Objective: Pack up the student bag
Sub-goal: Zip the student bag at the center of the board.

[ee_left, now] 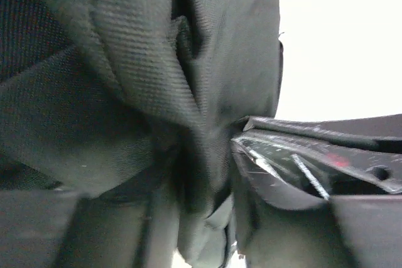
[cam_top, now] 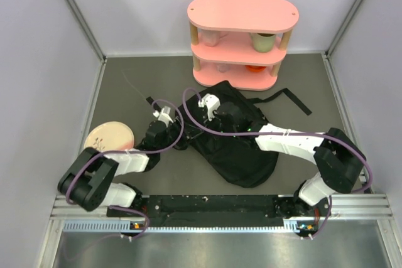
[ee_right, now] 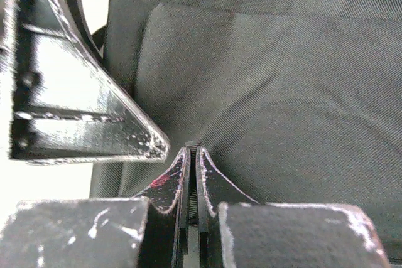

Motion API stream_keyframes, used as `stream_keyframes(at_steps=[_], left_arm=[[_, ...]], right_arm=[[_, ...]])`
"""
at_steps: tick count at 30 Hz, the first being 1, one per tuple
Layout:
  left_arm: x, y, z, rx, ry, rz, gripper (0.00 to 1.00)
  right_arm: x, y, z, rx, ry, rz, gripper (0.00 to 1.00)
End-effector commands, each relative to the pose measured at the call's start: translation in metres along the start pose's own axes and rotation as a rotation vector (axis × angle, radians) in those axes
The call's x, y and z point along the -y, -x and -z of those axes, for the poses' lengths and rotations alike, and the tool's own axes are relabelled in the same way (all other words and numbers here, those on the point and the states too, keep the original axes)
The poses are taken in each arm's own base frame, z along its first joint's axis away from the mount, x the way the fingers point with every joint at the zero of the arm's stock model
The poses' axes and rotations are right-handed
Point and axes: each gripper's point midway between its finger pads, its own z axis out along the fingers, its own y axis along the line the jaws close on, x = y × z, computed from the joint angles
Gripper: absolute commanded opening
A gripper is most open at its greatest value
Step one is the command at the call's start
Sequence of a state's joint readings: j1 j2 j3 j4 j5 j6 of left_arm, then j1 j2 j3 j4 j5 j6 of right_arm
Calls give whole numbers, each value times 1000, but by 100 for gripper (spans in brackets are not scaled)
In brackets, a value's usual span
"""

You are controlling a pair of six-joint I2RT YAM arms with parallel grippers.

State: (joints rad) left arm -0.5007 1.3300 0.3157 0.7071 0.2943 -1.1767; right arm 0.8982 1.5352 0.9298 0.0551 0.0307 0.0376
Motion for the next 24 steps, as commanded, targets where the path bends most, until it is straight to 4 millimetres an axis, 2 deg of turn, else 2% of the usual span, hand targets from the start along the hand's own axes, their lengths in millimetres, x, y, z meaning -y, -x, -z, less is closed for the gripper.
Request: stream_keyframes(at_steps=[1,2,3,5,9,10,11,12,13,15,16,18,19,20,22,24], left_arm=[[30,-20,-9,-66,-146,3,25],[29,-21,-12,-70,-153,22,5],[24,-24,-11,-76,-152,31,0],[15,-22,-9,-54,-142,57,0],[-17,-16,9,-28,-73,78,0],[-23,-7,13,-3,-60,84,0],[-22,-2,18,6,-71,67,0],[-31,-5,23,-14,-39,76,0],[-38,4,26,6,-17,82,0],[-28,13,30,9,-36,17,0],[-41,13,33,-2,31,32,0],[-28,26,35,17,37,-49,0],[-32,24,38,-1,71,-78,0],[-24,28,37,-4,62,-100,0],[-22,28,38,-12,66,-125,0],[-17,29,37,-22,50,-135,0]], right_arm=[[4,25,10,77,-12,-40,0],[12,23,10,73,-57,-55,0],[21,19,11,63,-83,-73,0],[41,12,17,60,-145,-126,0],[91,4,36,75,-281,-210,0],[99,3,40,80,-300,-226,0],[107,1,43,83,-319,-241,0],[115,1,47,91,-342,-253,0],[131,0,52,95,-383,-271,0],[144,1,56,111,-405,-308,0],[155,0,59,117,-432,-328,0],[164,1,60,122,-441,-343,0],[167,4,61,132,-438,-358,0],[163,8,58,141,-407,-361,0],[156,18,55,173,-357,-370,0],[138,26,51,173,-250,-377,0]])
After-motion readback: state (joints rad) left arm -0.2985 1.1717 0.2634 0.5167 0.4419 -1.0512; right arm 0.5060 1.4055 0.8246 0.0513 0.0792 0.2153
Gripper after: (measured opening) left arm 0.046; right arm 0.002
